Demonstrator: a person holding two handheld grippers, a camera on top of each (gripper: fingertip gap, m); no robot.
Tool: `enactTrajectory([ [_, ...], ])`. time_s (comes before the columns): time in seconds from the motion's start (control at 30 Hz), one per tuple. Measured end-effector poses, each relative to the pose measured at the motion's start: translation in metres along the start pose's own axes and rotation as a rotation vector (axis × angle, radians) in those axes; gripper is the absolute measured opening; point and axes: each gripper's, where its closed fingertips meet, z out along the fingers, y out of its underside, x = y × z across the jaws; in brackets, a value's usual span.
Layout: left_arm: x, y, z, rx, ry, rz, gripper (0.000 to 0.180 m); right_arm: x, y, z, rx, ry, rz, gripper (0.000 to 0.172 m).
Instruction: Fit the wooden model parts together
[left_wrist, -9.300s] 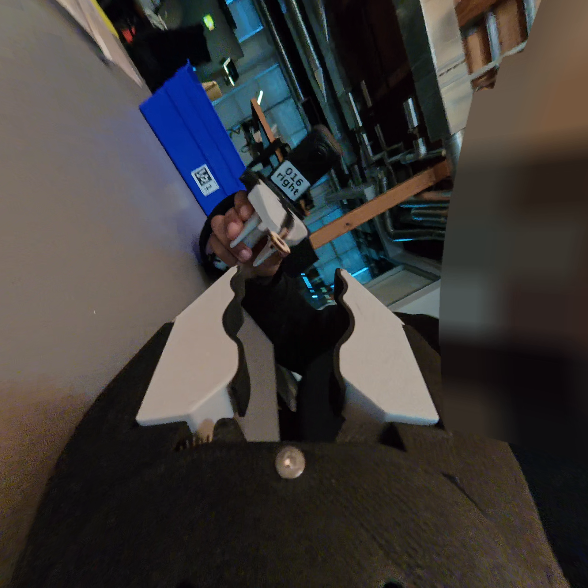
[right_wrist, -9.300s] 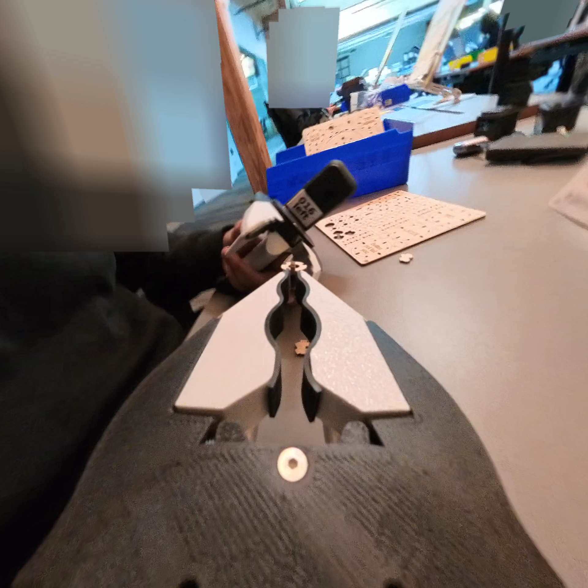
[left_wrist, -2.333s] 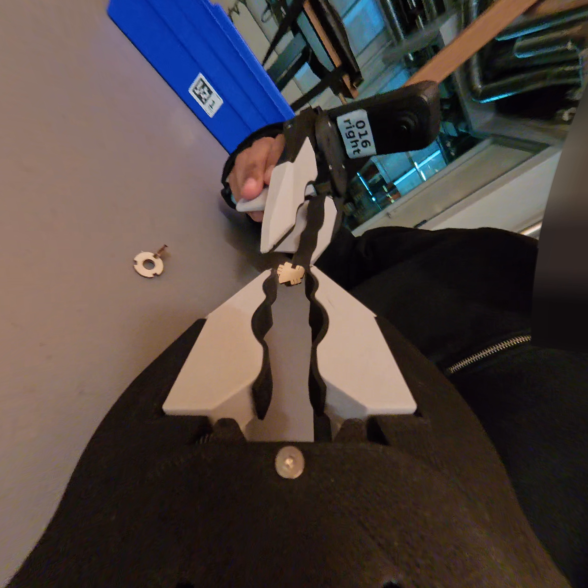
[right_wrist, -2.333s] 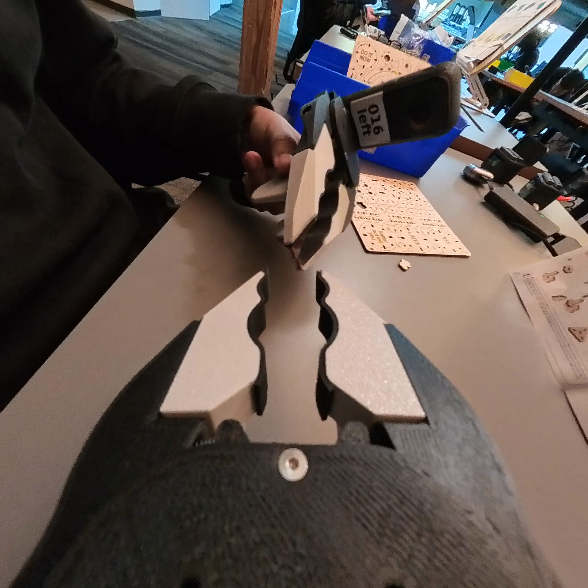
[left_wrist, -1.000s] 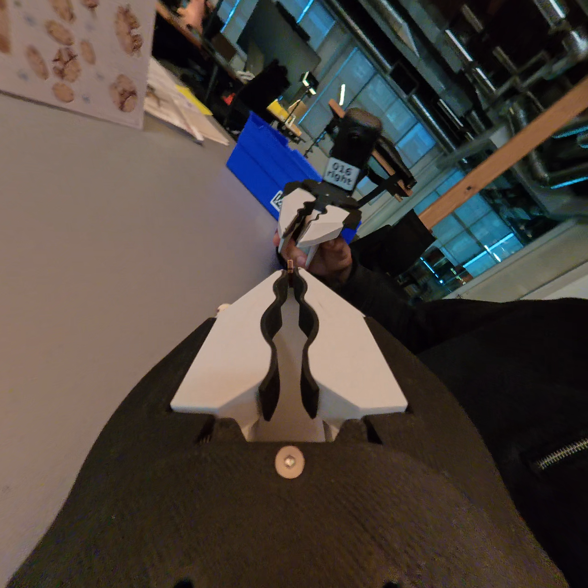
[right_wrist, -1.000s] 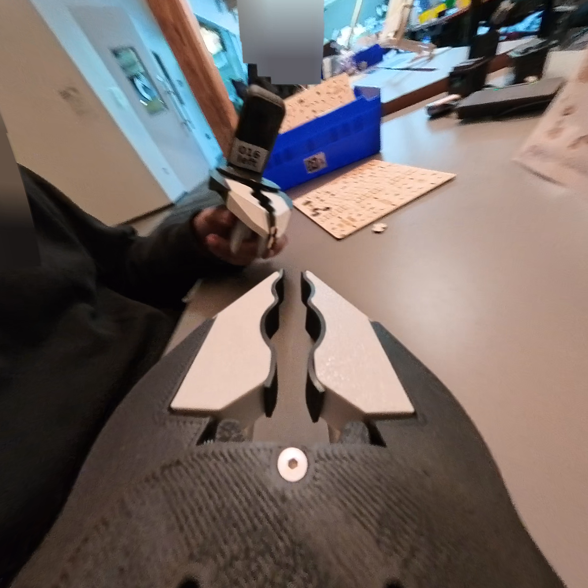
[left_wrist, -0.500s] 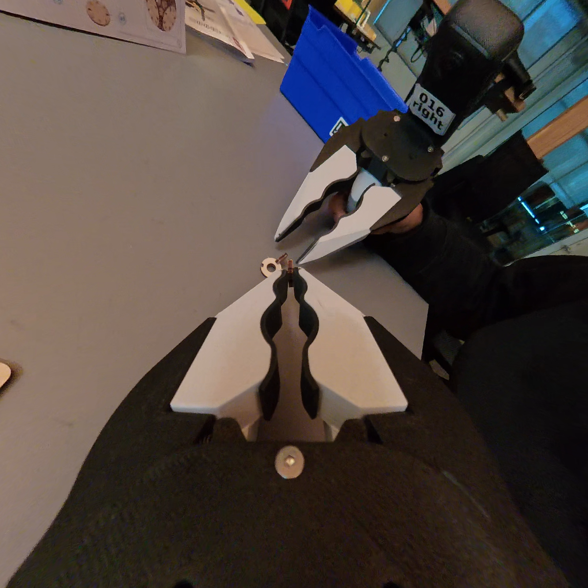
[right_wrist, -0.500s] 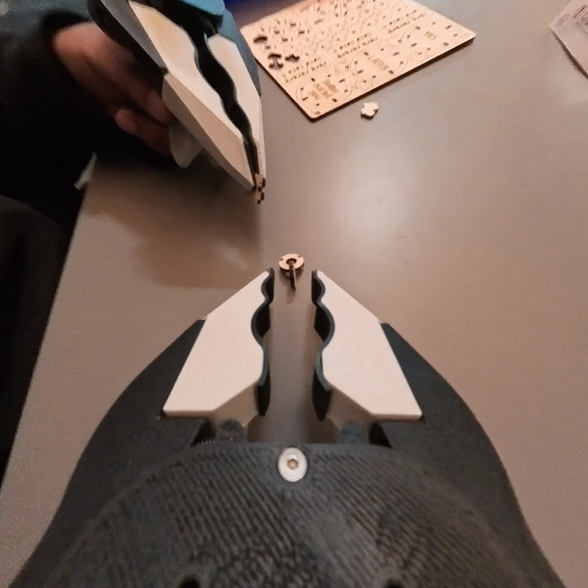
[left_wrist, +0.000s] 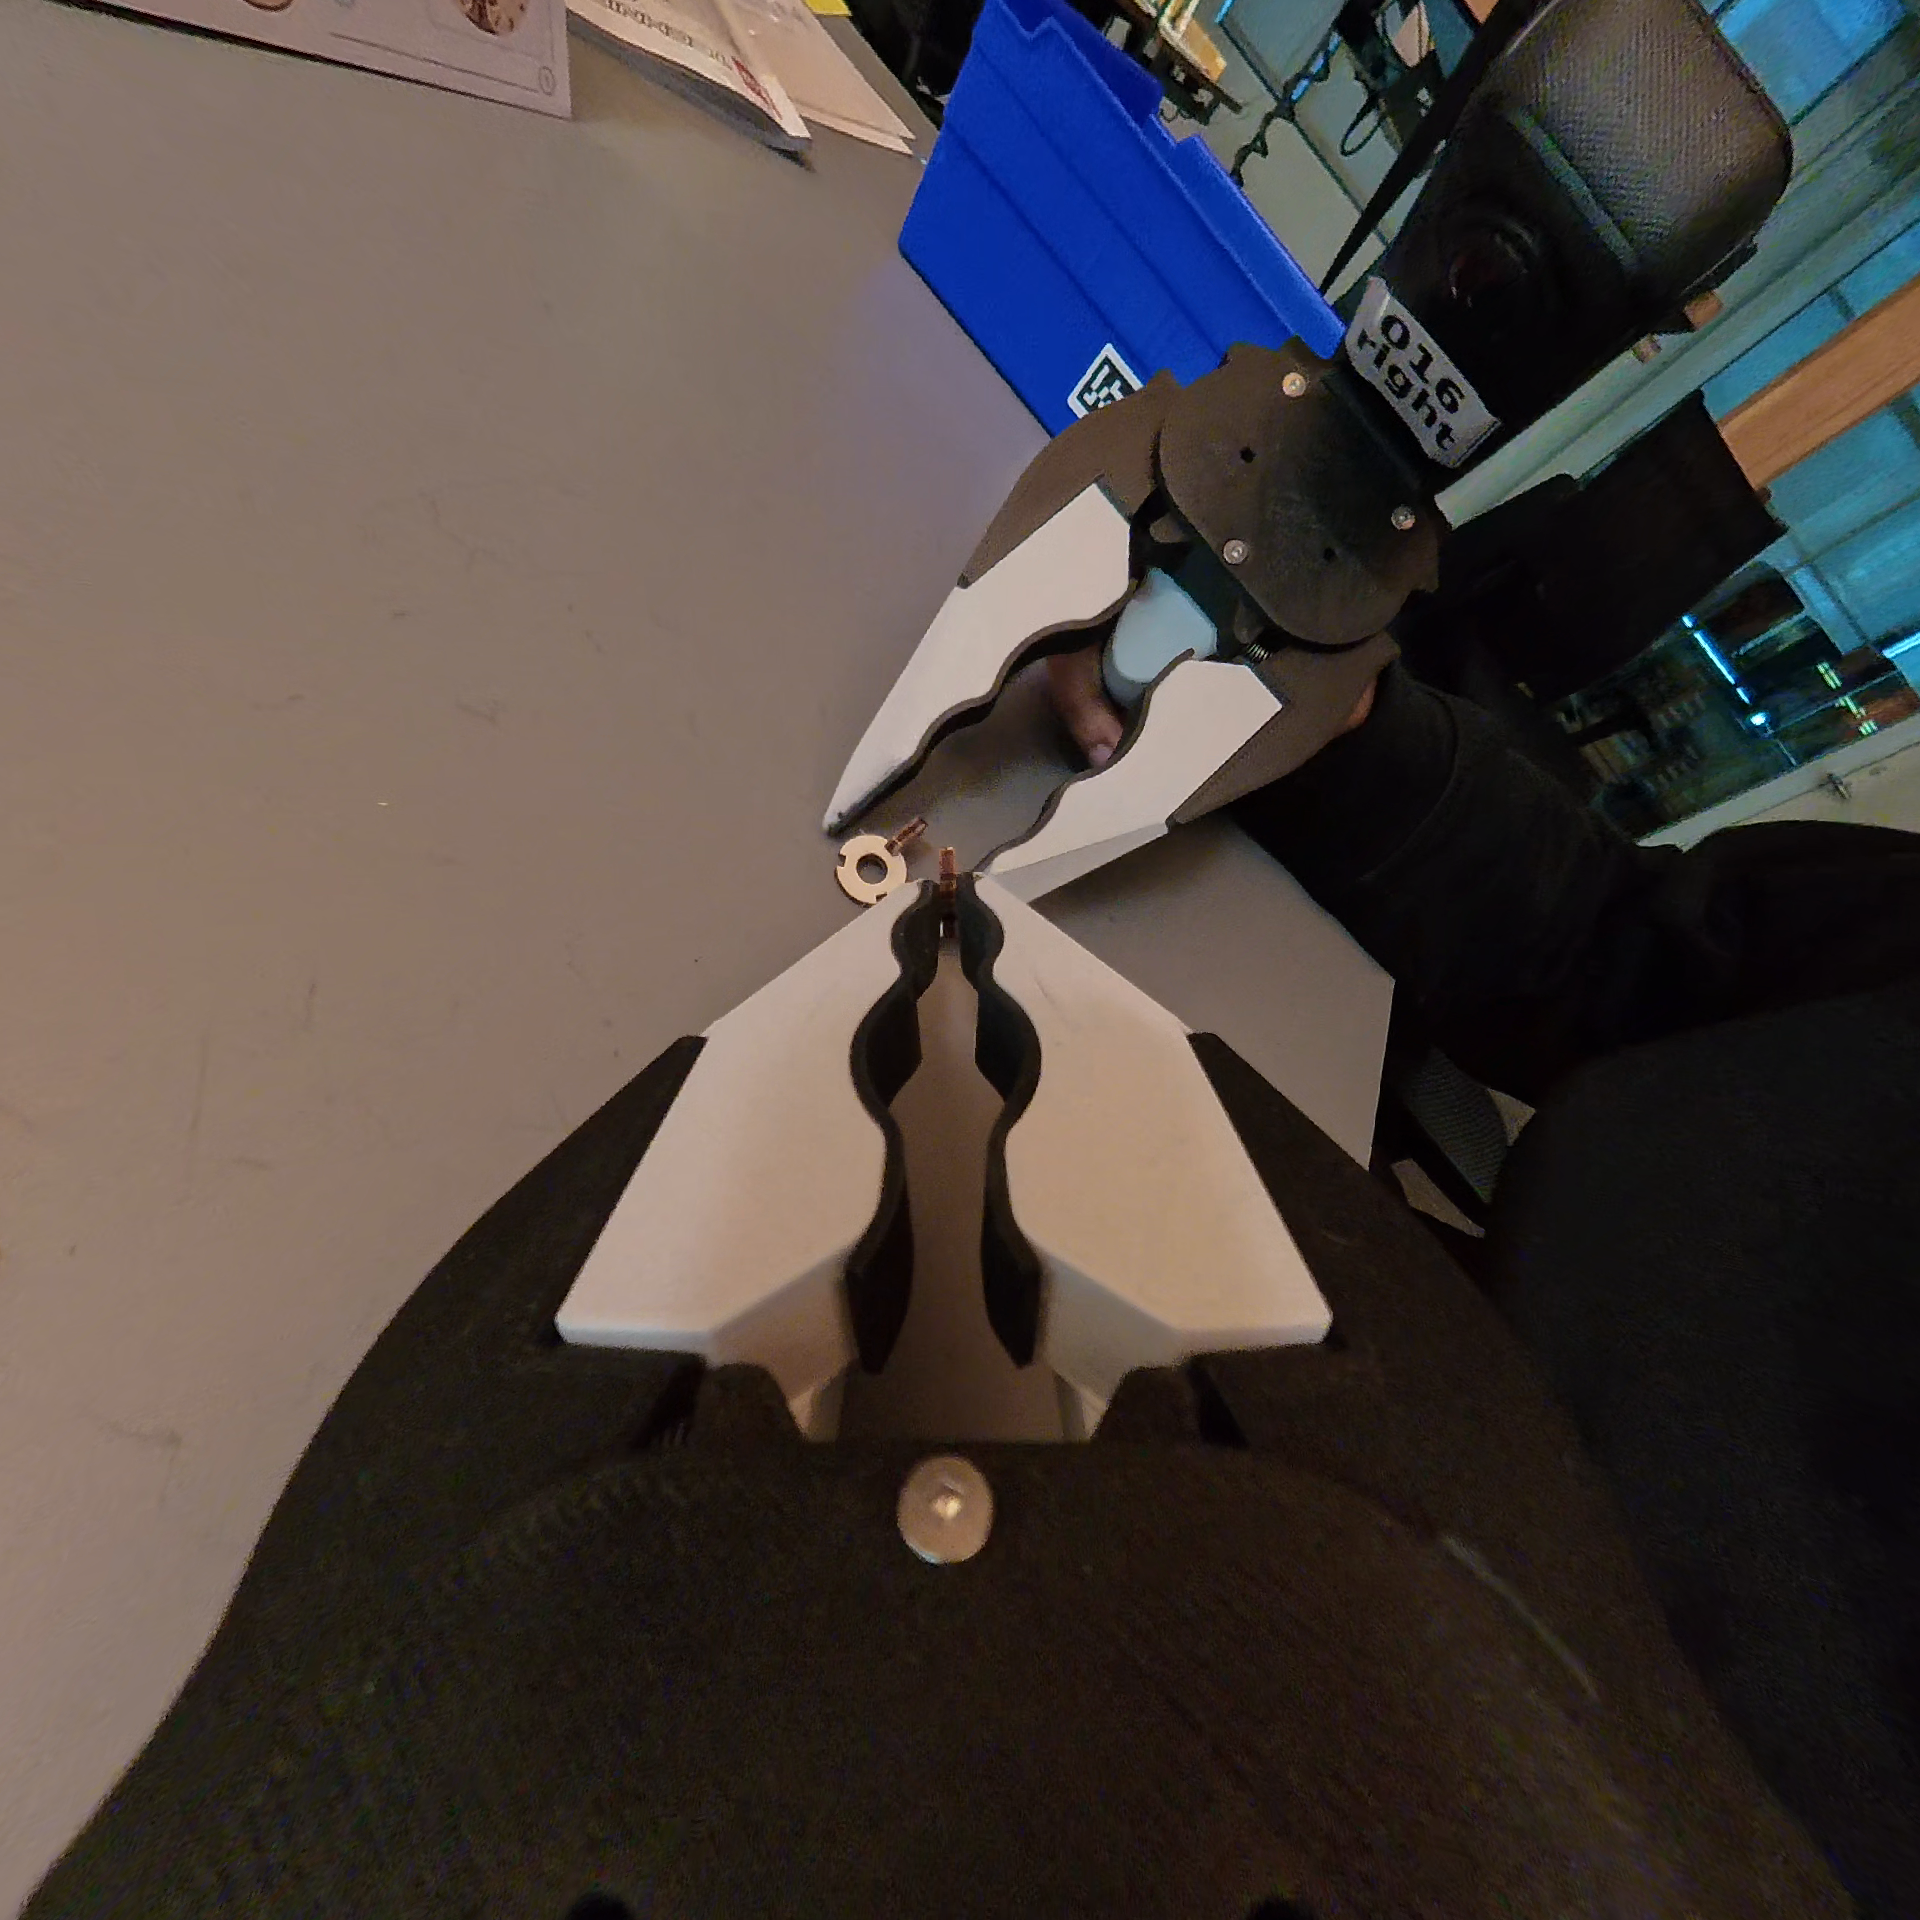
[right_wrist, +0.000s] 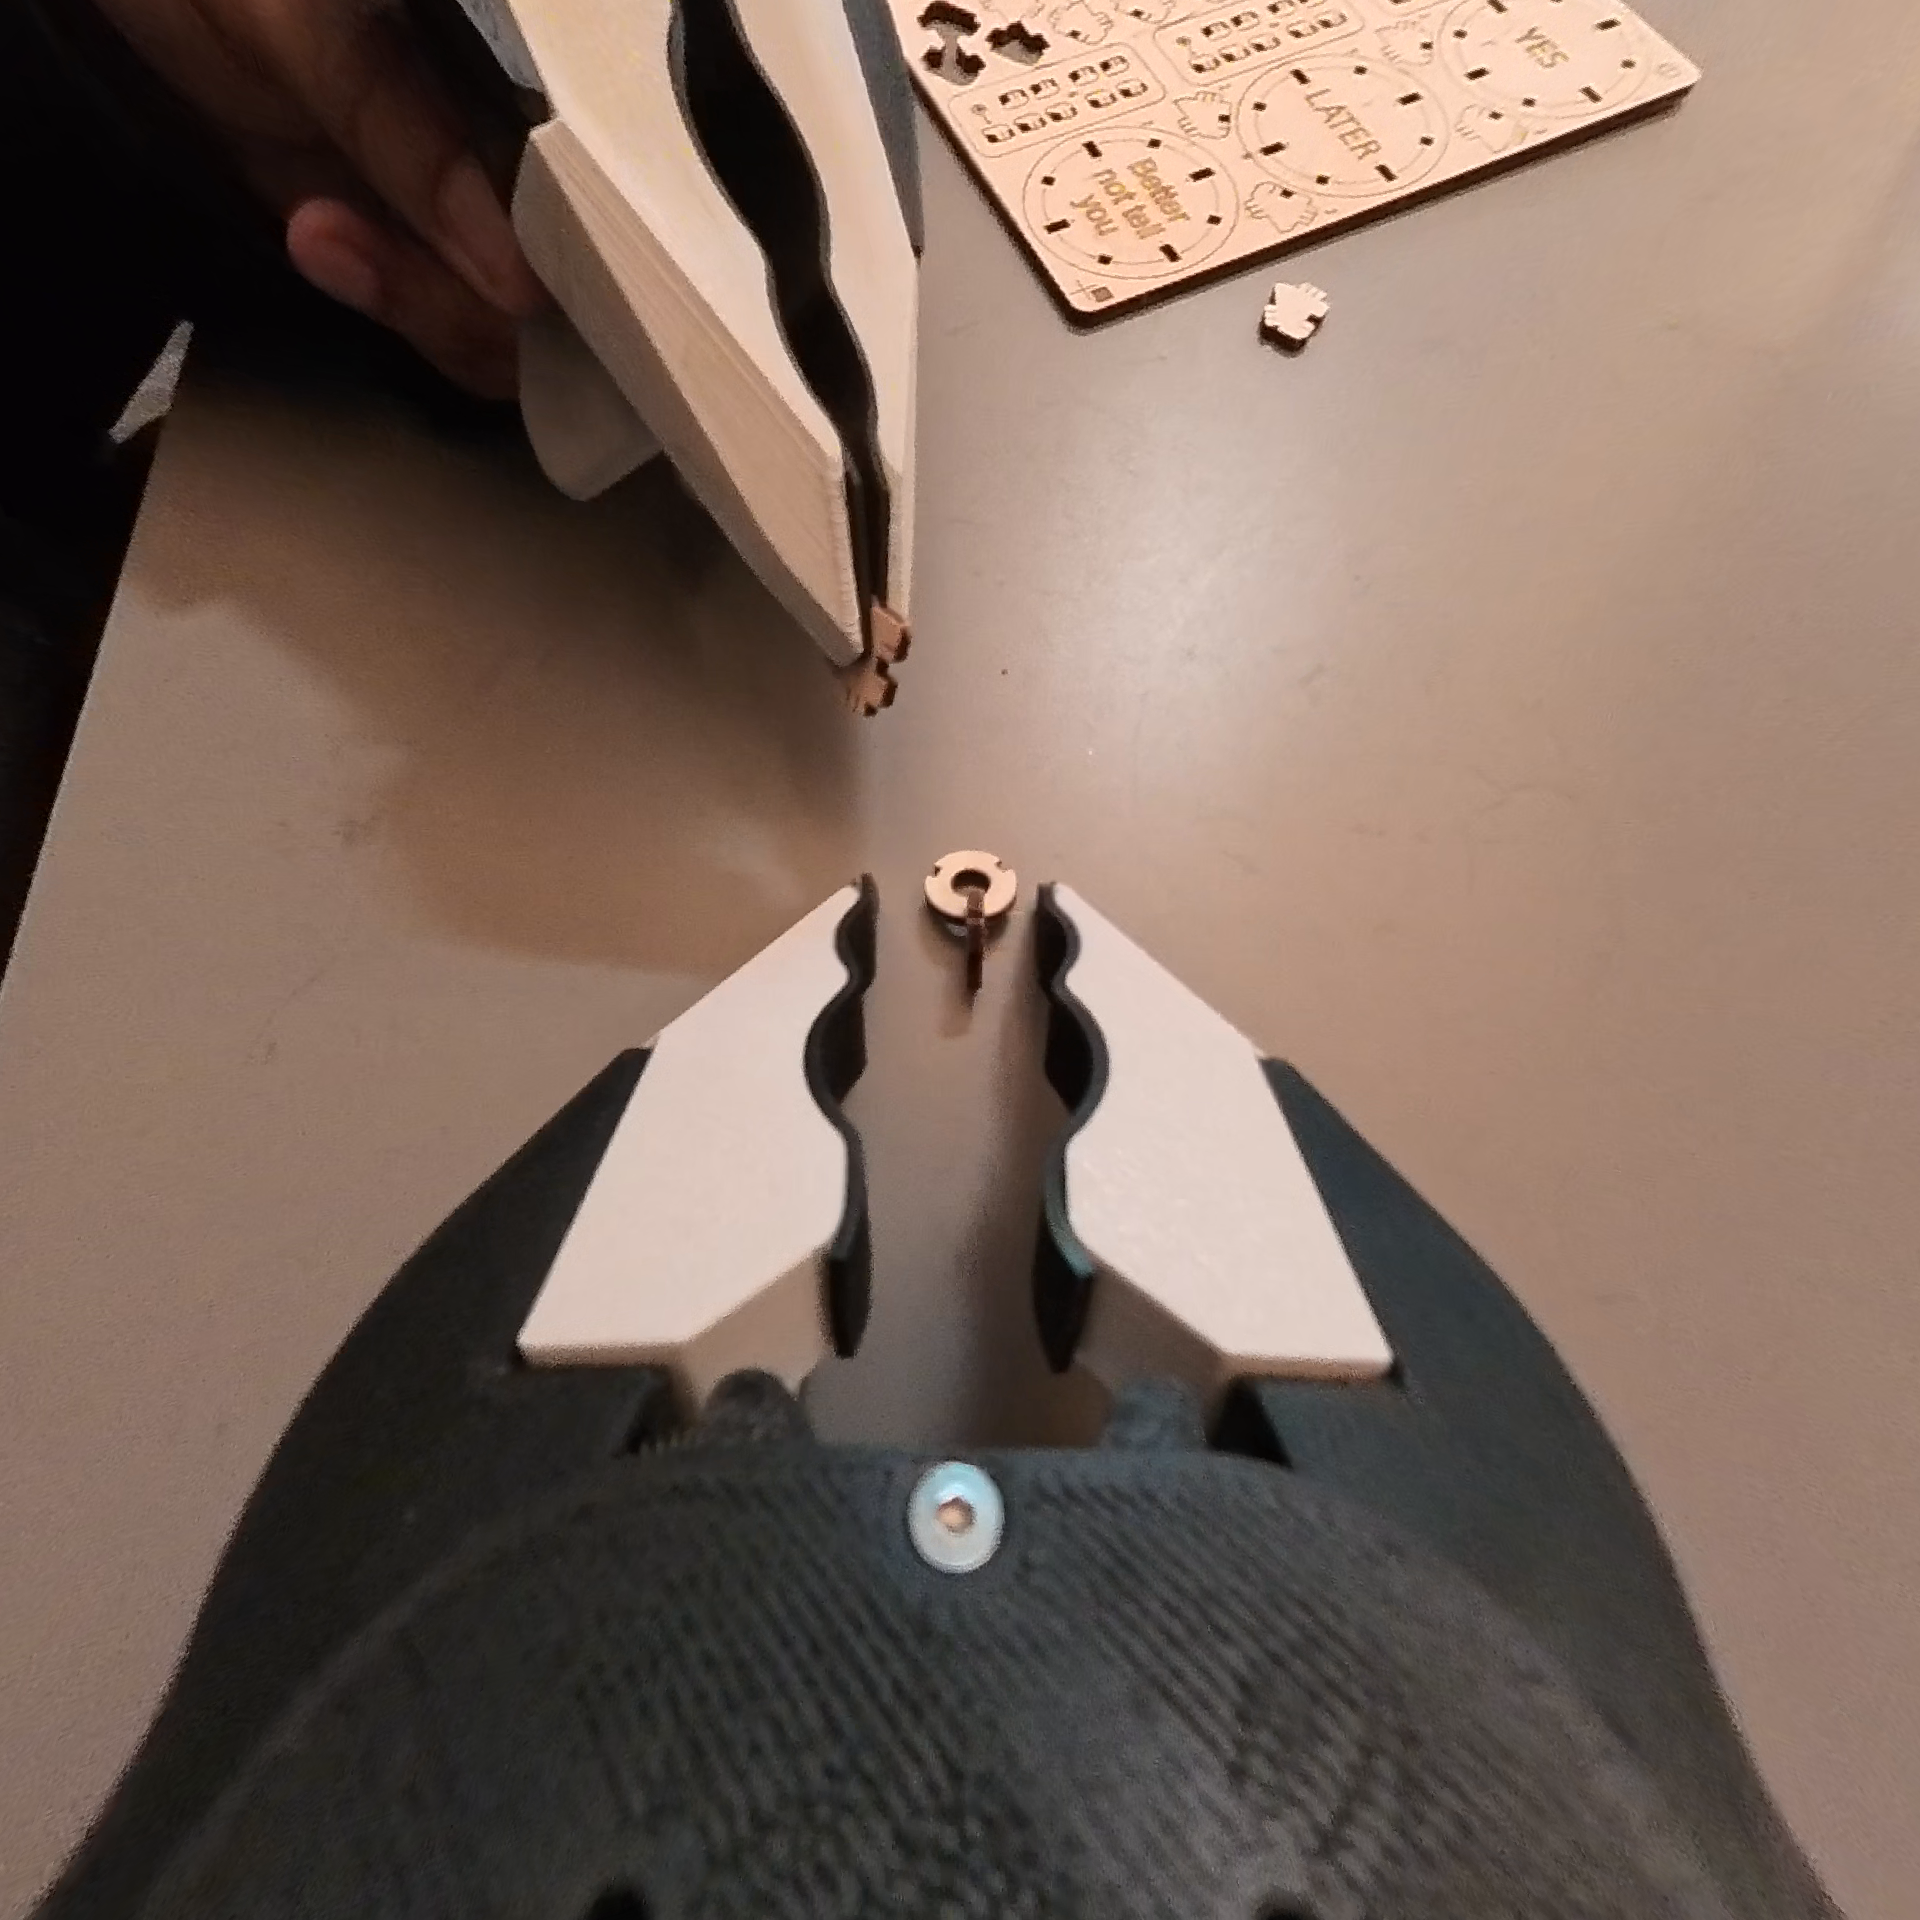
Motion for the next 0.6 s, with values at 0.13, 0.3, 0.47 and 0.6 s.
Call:
enactTrajectory([
  [0.13,0.000,-0.001,0.001,0.004,-0.002,0.003,0.001,0.000,0.000,0.000,0.000,-0.012,-0.005,0.015],
  [0.3,0.005,-0.008,-0.002,0.054,0.000,0.052,0.001,0.002,-0.014,-0.011,0.108,-0.001,0.023,0.015],
  [0.47,0.014,-0.018,-0.003,0.123,-0.041,0.189,0.000,0.004,-0.041,-0.031,0.324,-0.109,0.263,0.015],
  [0.6,0.011,-0.017,0.001,0.097,-0.115,0.253,0.000,0.004,-0.042,-0.036,0.346,-0.118,0.311,0.015],
])
